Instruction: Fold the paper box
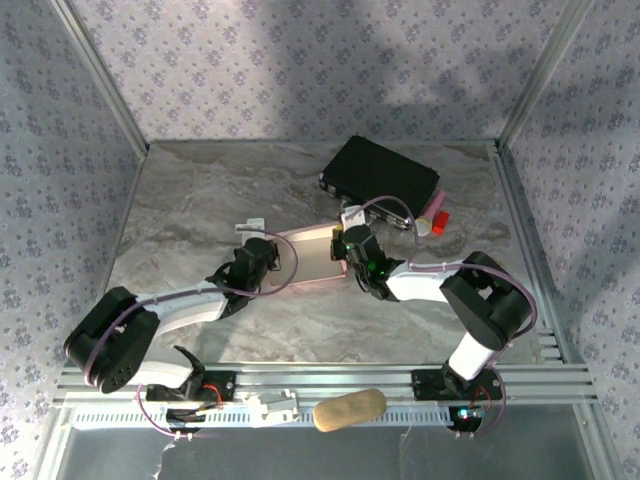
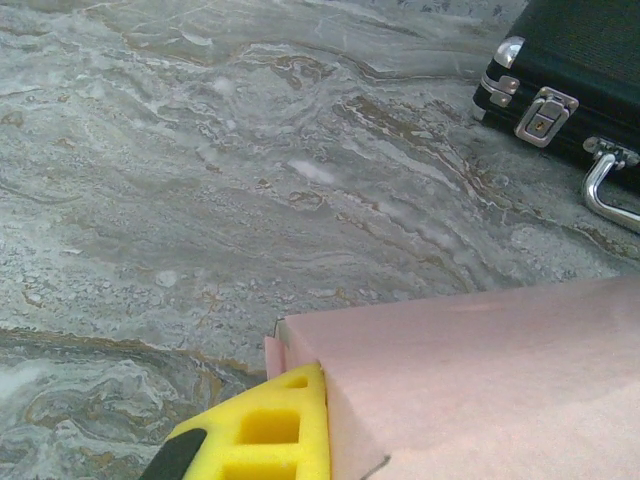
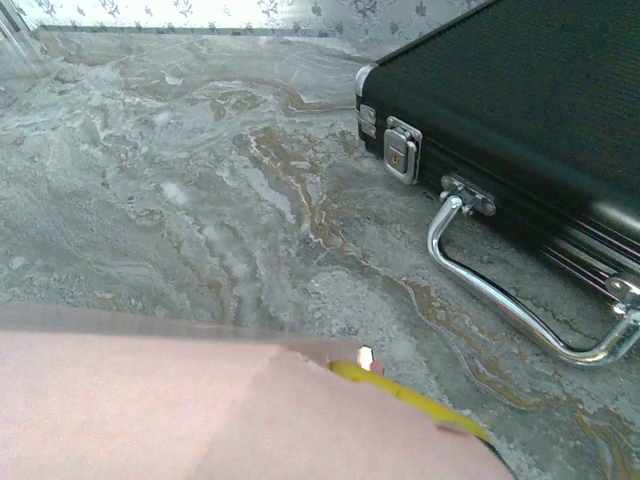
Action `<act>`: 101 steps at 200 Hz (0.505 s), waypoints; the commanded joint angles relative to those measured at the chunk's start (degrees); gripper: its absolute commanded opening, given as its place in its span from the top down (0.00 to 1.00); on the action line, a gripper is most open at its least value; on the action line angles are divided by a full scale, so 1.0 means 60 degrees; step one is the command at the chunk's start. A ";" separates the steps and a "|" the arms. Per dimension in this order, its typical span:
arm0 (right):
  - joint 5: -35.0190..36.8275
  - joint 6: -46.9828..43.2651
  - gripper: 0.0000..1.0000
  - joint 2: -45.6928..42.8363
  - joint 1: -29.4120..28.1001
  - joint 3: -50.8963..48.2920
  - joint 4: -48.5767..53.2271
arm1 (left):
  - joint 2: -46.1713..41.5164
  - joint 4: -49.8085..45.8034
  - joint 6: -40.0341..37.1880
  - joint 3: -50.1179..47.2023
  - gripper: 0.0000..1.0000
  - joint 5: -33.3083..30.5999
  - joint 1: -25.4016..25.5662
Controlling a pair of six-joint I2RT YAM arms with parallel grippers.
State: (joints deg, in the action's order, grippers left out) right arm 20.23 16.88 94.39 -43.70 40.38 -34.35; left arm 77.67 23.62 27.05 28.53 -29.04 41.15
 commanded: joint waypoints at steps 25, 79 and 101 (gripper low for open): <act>-0.0321 0.0327 0.83 -0.0518 -0.0129 -0.0214 0.1323 | 0.0302 -0.0149 -0.0118 0.0018 1.00 -0.0006 0.0798; -0.1383 0.0647 0.59 -0.1909 -0.0151 -0.0178 0.2864 | 0.0705 -0.0370 -0.0563 0.0344 1.00 -0.0619 0.1131; -0.1946 0.0892 0.54 -0.2832 -0.0237 -0.0394 0.3768 | 0.0743 -0.0432 -0.0669 0.0469 1.00 -0.0624 0.1140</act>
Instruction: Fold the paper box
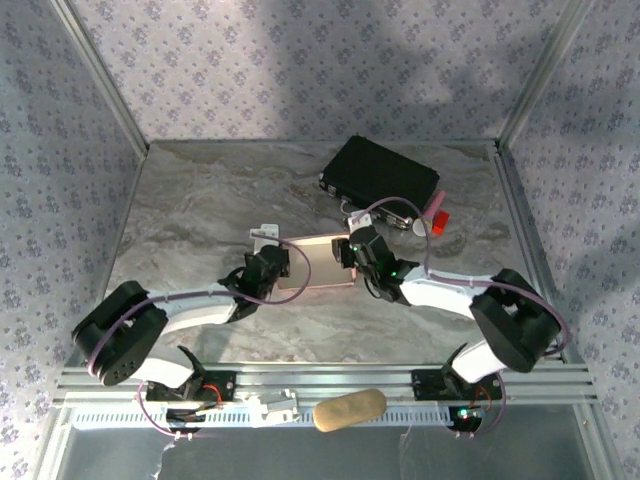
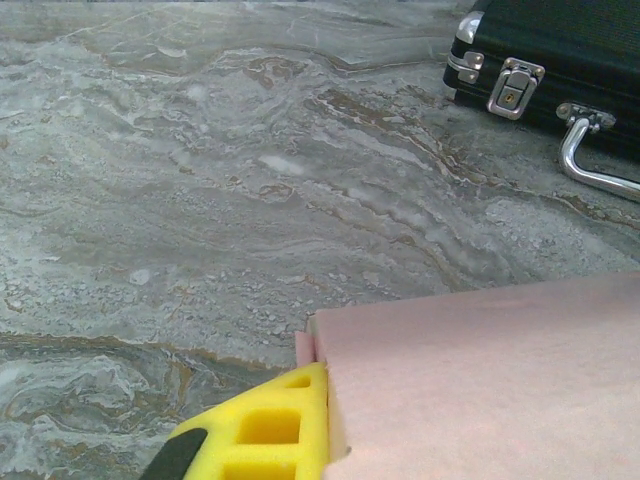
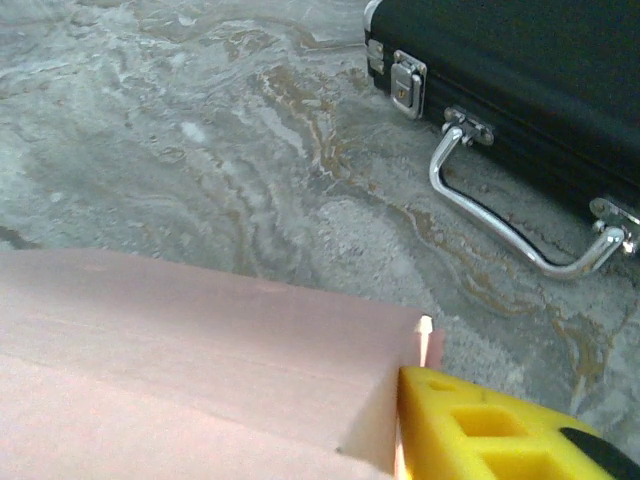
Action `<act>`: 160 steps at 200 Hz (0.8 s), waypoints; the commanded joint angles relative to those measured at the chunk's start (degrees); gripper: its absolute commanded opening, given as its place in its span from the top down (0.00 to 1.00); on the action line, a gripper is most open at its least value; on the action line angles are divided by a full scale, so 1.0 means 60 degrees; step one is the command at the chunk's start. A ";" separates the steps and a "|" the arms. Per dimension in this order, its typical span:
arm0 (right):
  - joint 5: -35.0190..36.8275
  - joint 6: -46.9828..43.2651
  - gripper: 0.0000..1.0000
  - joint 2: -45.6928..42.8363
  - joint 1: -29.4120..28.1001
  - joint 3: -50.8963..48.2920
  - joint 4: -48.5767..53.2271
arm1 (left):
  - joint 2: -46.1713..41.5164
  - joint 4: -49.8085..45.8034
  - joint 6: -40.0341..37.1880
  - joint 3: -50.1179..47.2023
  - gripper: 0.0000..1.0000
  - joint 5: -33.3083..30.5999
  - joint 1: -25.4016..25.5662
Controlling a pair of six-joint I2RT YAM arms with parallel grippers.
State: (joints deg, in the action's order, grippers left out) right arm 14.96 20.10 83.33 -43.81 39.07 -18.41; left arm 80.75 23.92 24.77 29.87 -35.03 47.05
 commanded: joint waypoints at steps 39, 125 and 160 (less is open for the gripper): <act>-0.2130 0.0885 0.47 -0.3506 -0.0275 -0.0709 0.2932 | 0.0315 -0.0460 -0.0394 0.0339 1.00 0.0374 0.0173; -0.1952 0.2528 0.40 -0.5162 0.0831 0.2734 0.7720 | 0.0399 -0.0588 -0.0421 0.0572 1.00 0.0374 0.0259; -0.4223 0.4149 0.43 -0.2687 0.3919 0.5322 1.0140 | 0.0394 -0.0575 -0.0398 0.0570 1.00 0.0381 0.0271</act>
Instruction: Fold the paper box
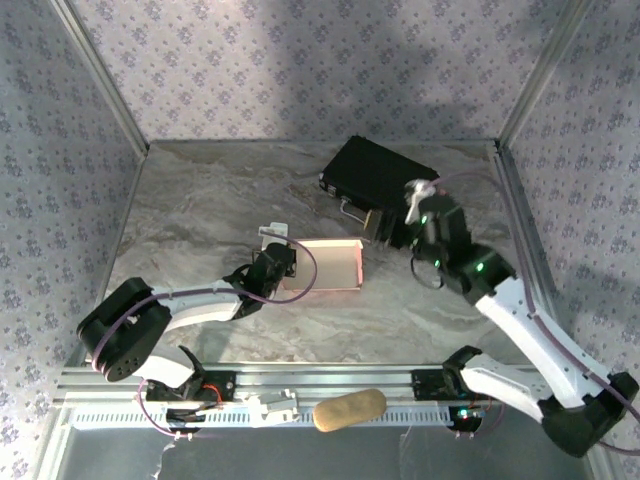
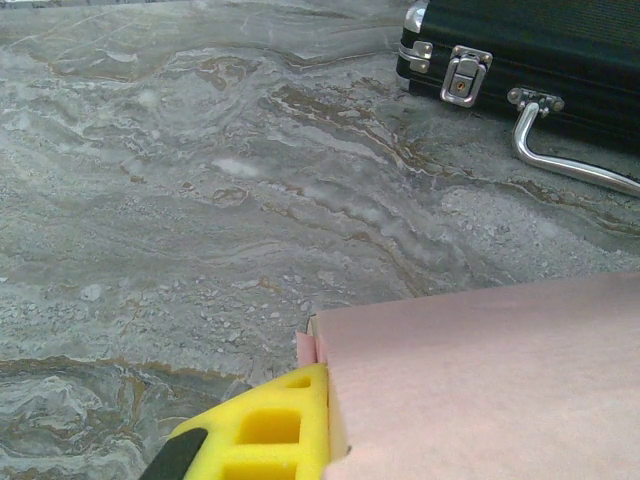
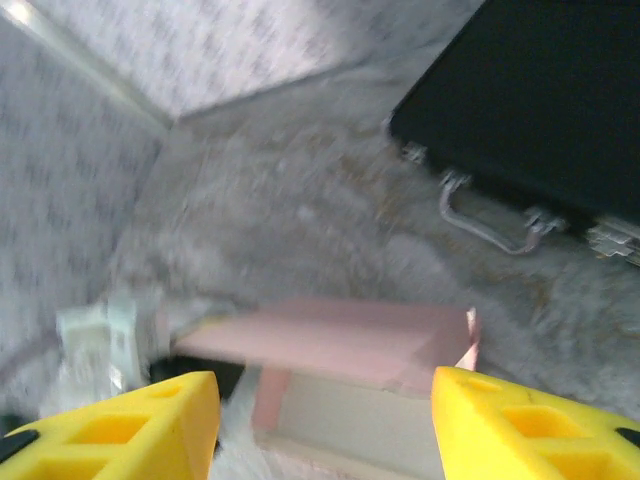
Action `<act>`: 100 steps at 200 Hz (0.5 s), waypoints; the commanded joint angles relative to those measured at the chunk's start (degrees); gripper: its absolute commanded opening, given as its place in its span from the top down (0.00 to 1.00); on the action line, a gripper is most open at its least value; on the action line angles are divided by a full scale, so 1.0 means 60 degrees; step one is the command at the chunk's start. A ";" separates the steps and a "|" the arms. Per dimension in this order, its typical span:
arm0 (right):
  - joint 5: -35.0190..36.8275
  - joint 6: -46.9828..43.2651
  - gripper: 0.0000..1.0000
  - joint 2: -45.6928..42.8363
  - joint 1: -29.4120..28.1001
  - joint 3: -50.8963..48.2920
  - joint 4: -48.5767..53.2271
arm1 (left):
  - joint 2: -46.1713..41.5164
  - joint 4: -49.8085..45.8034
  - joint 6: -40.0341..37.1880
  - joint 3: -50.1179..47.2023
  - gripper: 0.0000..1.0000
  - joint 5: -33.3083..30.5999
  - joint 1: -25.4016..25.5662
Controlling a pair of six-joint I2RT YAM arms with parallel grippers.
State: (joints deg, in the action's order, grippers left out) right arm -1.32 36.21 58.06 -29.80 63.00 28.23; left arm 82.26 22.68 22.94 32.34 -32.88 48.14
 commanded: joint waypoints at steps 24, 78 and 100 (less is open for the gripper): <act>-0.3692 0.1640 0.47 0.3712 0.2388 0.2096 0.2291 | 0.0175 -0.0435 -0.0115 0.0259 1.00 0.0017 0.0092; -0.4148 0.2157 0.49 0.5770 0.1572 0.2474 0.2375 | 0.0156 -0.0651 -0.0111 0.0439 1.00 0.0017 0.0109; -0.4309 0.2437 0.49 0.5948 0.1433 0.1939 0.1930 | 0.0212 -0.0665 -0.0064 0.0506 1.00 0.0010 0.0142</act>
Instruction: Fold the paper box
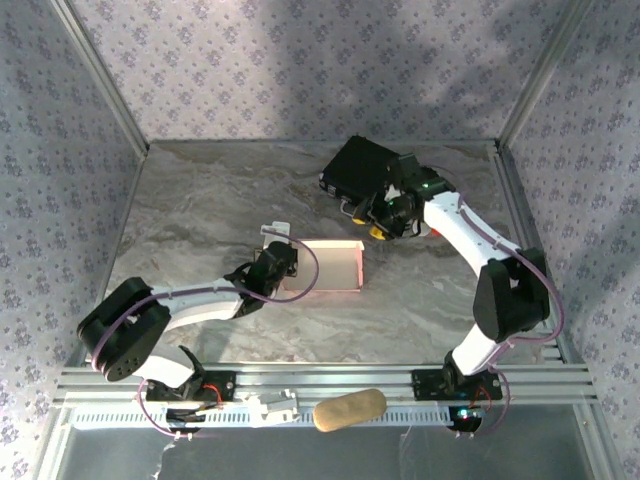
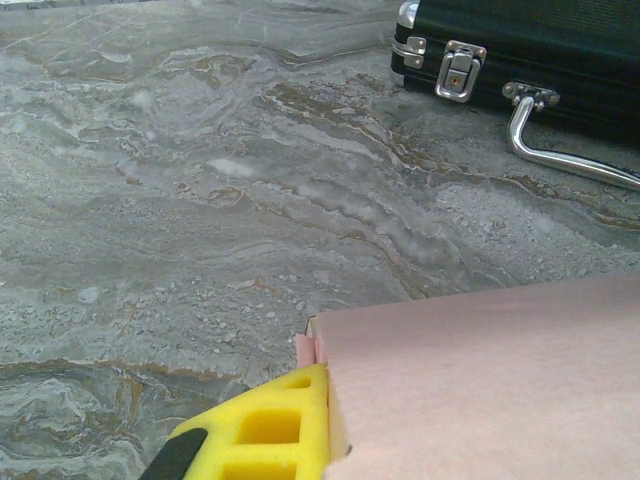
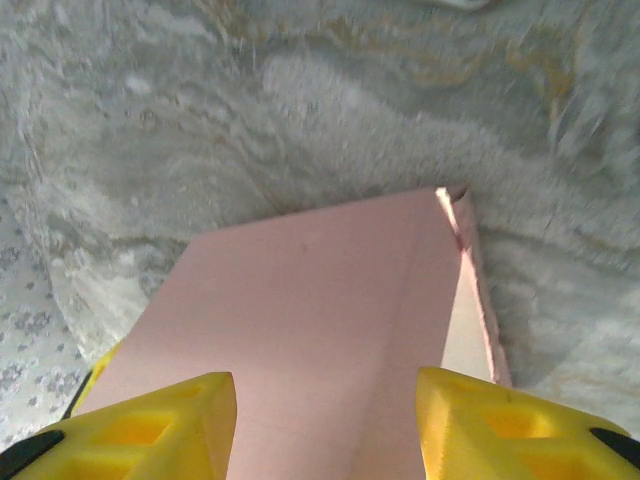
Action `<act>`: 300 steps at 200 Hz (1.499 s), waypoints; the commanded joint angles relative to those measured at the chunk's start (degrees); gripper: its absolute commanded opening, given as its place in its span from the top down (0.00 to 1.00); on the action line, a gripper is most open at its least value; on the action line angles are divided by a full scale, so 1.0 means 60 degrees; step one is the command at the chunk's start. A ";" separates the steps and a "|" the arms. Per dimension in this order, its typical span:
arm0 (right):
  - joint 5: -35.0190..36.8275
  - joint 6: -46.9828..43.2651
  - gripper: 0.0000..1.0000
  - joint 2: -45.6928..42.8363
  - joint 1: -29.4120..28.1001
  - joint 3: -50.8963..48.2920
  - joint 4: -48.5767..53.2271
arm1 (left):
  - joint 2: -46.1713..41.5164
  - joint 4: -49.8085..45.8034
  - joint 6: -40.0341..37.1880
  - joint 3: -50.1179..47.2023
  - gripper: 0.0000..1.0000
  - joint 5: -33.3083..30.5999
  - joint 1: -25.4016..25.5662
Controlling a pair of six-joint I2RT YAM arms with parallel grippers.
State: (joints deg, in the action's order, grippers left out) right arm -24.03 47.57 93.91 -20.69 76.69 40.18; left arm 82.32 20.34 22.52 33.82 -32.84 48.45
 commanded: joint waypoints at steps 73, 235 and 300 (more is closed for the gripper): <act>-0.0463 0.0582 0.51 -0.0153 -0.0201 -0.1168 -0.0391 | 0.0376 -0.0393 0.0299 0.0269 1.00 -0.0379 0.0180; -0.0823 0.1161 0.63 0.0008 -0.0448 -0.1925 -0.1416 | 0.0182 -0.0198 0.1508 -0.0027 1.00 -0.0035 0.0325; 0.0246 0.0631 0.66 -0.0482 -0.0624 -0.2708 -0.1518 | 0.0314 0.0190 0.2176 -0.0681 1.00 0.0734 0.0363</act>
State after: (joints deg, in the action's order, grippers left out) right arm -27.42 53.06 92.49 -23.31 63.70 29.28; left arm 84.33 22.98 31.90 32.25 -34.76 49.63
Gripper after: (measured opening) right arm 0.341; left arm 0.053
